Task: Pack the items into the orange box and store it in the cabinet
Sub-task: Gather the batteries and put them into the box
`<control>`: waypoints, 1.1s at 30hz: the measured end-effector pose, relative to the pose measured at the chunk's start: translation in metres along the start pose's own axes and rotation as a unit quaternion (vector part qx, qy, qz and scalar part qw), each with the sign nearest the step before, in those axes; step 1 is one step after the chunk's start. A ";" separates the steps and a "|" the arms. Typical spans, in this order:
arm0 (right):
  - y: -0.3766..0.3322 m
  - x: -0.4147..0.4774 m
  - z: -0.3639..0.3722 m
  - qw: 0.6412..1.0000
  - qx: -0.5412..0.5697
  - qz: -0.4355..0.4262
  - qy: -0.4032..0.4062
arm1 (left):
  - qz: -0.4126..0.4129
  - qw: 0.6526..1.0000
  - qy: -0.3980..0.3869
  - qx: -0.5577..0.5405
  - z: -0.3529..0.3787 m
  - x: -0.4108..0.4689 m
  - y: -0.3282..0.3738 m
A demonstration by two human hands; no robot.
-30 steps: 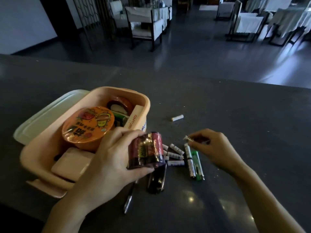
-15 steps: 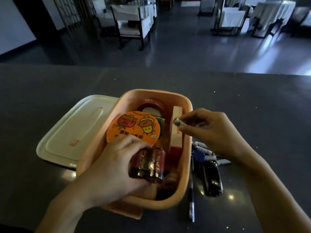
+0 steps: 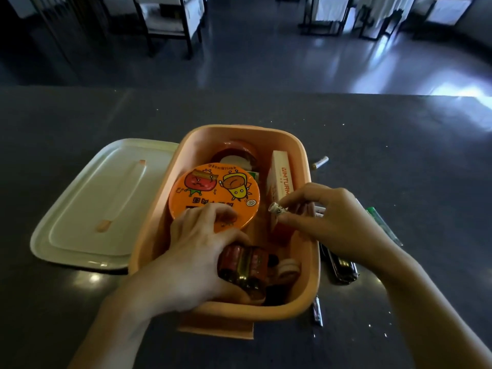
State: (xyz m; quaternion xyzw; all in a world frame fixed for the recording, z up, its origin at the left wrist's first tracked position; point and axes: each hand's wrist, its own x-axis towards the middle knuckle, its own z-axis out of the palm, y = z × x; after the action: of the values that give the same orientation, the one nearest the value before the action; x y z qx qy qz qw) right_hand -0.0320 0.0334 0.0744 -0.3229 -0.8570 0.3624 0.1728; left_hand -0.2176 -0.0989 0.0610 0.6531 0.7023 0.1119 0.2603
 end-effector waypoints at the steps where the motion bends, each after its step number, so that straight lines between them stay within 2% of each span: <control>1: 0.001 -0.001 0.000 1.000 -0.007 -0.009 -0.002 | -0.007 1.000 -0.007 0.003 0.000 0.000 -0.002; 6: 0.001 0.000 -0.001 0.999 -0.043 -0.024 -0.022 | -0.021 0.999 -0.005 0.024 -0.005 -0.006 -0.007; 11: 0.001 0.005 0.010 0.974 -0.201 -0.071 -0.074 | -0.006 0.995 0.089 -0.033 -0.014 -0.019 -0.011; 16: 0.000 0.010 0.019 0.963 -0.245 -0.074 -0.084 | 0.006 0.989 0.132 -0.066 -0.012 -0.020 -0.009; 18: -0.001 0.010 0.016 0.965 -0.237 -0.079 -0.078 | 0.014 0.987 0.146 -0.069 -0.011 -0.018 -0.005; 21: -0.002 0.004 0.003 0.983 -0.162 -0.085 0.012 | 0.043 0.982 0.168 -0.073 -0.009 -0.011 0.006; 24: 0.011 -0.012 -0.020 0.994 -0.058 -0.025 0.091 | 0.082 0.973 0.188 -0.101 -0.003 -0.001 0.027; 28: 0.062 -0.037 -0.057 0.983 0.000 0.060 0.173 | 0.119 0.961 0.226 -0.101 0.014 0.015 0.073; 30: 0.094 -0.049 -0.075 0.979 0.005 0.099 0.180 | 0.140 0.949 0.257 -0.114 0.027 0.023 0.099; 33: 0.139 -0.060 -0.094 0.980 -0.014 0.130 0.149 | 0.150 0.942 0.252 -0.164 0.055 0.040 0.136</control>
State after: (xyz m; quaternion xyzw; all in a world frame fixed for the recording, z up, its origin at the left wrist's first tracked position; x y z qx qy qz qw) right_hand 0.1214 0.1136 0.0322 -0.4846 -0.7774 0.3172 0.2453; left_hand -0.0735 -0.0533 0.0735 0.6498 0.6106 0.4241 0.1585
